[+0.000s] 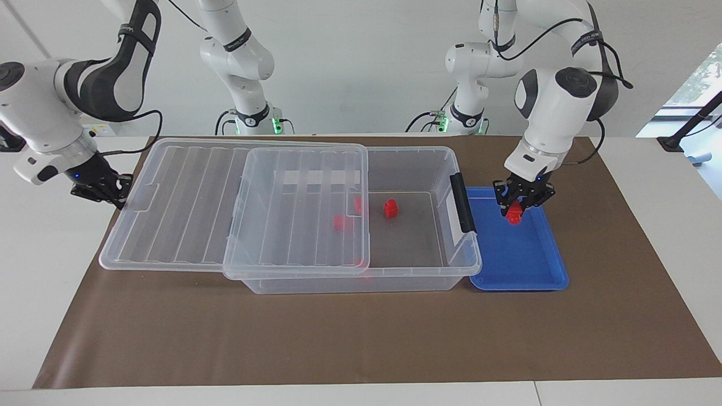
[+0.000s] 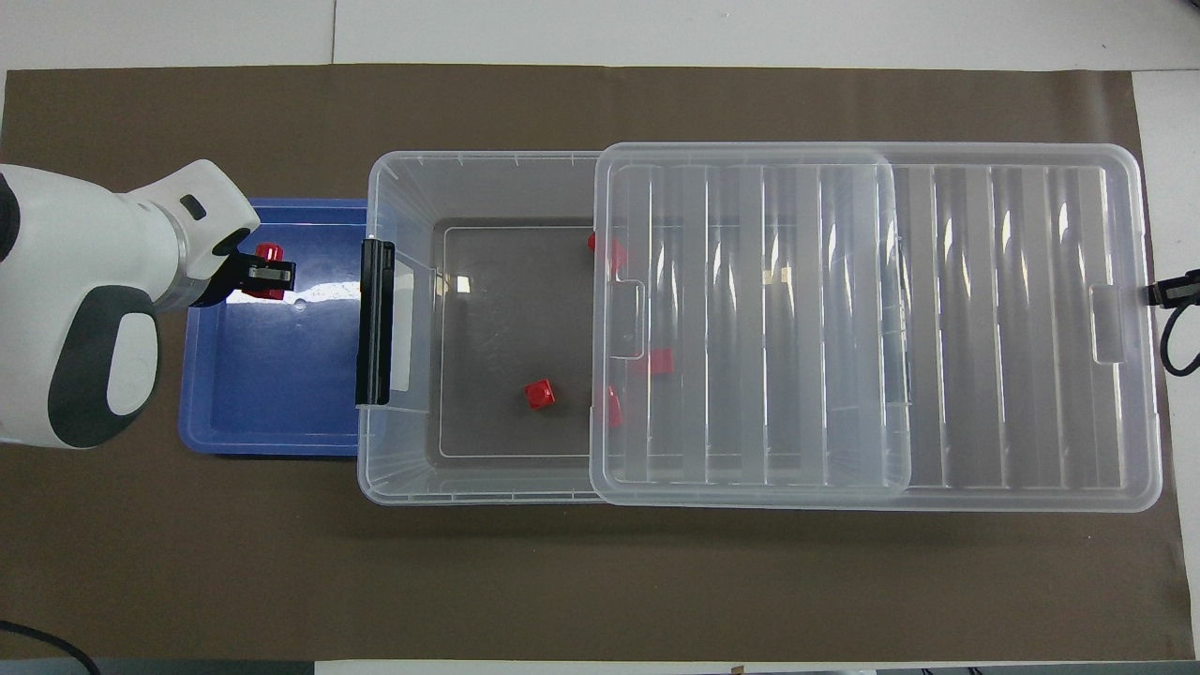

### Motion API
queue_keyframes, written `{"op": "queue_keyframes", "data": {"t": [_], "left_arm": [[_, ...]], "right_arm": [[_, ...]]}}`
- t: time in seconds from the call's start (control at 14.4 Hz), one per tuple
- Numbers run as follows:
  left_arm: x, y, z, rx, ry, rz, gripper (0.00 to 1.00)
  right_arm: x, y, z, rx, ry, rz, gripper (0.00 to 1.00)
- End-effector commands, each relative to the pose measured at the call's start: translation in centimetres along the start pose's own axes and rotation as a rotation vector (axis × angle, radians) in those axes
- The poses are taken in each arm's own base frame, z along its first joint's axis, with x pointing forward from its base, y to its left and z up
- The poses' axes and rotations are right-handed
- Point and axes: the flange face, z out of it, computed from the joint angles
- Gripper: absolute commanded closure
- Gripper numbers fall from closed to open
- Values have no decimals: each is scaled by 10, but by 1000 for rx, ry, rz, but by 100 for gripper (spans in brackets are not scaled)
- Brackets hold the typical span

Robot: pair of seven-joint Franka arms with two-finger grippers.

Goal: Place red block in blue tray from box
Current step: 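Carry the red block over the blue tray with the left gripper, then lower the block into the tray while the right gripper slides the lid closed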

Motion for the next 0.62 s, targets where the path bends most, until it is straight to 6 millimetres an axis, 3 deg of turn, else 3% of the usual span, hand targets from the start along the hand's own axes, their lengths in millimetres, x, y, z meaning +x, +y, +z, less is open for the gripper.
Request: {"op": "queue_keyframes", "data": {"t": [0.0, 0.21, 0.35, 0.55], "left_arm": [[-4, -17, 48, -14, -6, 17, 100], [-24, -36, 86, -10, -2, 31, 100], [-35, -38, 104, -10, 2, 34, 100], [-39, -43, 121, -12, -18, 26, 100]], "right_arm": [[5, -28, 0, 16, 2, 27, 100], [17, -57, 0, 19, -1, 56, 100], [24, -73, 0, 20, -3, 74, 100], [34, -106, 0, 22, -6, 110, 100]]}}
